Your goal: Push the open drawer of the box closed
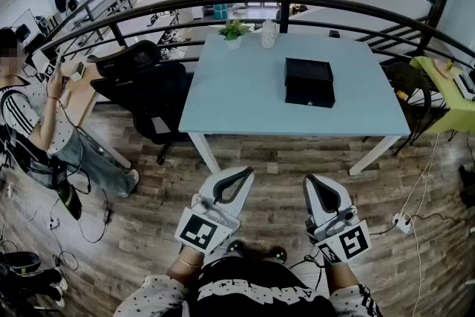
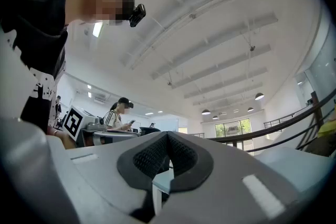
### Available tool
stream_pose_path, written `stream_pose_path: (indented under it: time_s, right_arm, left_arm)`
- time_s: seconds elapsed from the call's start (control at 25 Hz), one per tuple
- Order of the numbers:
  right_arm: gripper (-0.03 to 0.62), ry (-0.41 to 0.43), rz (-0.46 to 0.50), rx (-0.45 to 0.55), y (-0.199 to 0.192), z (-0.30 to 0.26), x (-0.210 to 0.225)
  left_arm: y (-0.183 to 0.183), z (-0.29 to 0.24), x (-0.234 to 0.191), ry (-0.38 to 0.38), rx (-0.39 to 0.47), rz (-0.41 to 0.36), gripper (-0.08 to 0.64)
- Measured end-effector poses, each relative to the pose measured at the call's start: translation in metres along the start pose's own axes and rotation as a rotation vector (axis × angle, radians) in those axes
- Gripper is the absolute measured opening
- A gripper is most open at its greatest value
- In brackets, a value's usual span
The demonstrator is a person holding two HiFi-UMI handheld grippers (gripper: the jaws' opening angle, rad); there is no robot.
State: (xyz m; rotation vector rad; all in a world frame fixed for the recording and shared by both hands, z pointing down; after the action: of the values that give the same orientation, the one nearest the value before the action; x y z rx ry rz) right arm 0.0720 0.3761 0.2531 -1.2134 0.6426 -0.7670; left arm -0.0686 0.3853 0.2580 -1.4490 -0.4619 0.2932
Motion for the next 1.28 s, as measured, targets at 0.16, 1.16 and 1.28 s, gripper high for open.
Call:
stream_pose_path:
  time_s: [0.16,1.16,1.28]
  right_arm:
    - [0.002,-0.002,-0.002,-0.008,-0.001,0.002,0.0]
    - [0.002,0.052,-0.02,-0.002,-0.006,0.026,0.034]
    - [0.002,0.07,-0.02,-0.007,-0.005,0.032,0.038]
  left_arm:
    - [0.001,0.001,0.002,0.001,-0.003,0.0,0.0]
    - [0.0,-0.019,0.032,0.065,-0.044,-0.059,0.0]
    - [0.003,-0.022,0.04,0.079,-0.029,-0.035,0.0]
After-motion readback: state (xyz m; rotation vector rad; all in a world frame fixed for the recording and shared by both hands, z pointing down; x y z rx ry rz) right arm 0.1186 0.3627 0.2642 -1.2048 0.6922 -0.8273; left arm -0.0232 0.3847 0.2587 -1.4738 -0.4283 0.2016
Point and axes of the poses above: the fingertips, and each gripper's own axes: z backward along the fingers, x to its right, y out of its top, the point moved 2 cm from there along z, backward along the fingers, and after that the axes turned 4 degrees about y, right-handed, at the moved point
